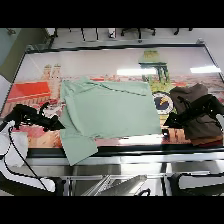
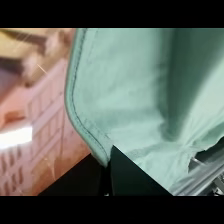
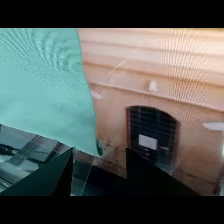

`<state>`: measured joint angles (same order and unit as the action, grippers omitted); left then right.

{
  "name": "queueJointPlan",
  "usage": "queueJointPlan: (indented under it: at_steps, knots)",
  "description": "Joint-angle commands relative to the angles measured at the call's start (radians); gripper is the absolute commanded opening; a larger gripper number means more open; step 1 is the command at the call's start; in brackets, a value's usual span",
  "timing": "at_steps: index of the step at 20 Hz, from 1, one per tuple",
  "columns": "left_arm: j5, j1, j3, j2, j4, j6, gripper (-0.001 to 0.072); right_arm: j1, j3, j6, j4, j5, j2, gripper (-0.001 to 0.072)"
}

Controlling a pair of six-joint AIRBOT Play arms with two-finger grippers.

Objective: Fold the shirts.

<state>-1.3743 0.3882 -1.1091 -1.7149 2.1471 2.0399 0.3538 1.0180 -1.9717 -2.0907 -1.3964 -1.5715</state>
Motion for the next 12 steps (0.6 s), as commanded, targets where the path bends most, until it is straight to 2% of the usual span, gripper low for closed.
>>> queueJointPlan:
  at_steps: [1,5,7,8,10,12]
  knots:
    - [-0.01,-0.001,-0.003,0.029,0.001,0.002,0.0019,-0.027,-0.013,-0.01,-0.04,0.026,-0.068,0.036]
    - [-0.018,-0.001,-0.003,0.034,0.002,0.001,0.0019,-0.126,-0.012,-0.08,-0.179,0.039,-0.142,0.0354]
    - [-0.029,-0.001,-0.002,0.039,0.021,0.002,0.0019,-0.176,-0.012,-0.11,-0.213,0.041,-0.148,0.0072]
    - [-0.034,-0.001,-0.001,0.055,0.053,0.018,0.0018,-0.194,-0.01,-0.124,-0.266,0.039,-0.137,0.0017]
    - [-0.063,-0.001,-0.006,0.151,0.143,0.062,0.0018,-0.206,0.017,-0.161,-0.358,0.025,-0.062,0.0017]
    - [-0.144,0.014,-0.092,0.299,0.152,0.062,0.0018,-0.192,0.114,-0.13,-0.394,0.001,0.099,0.0016]
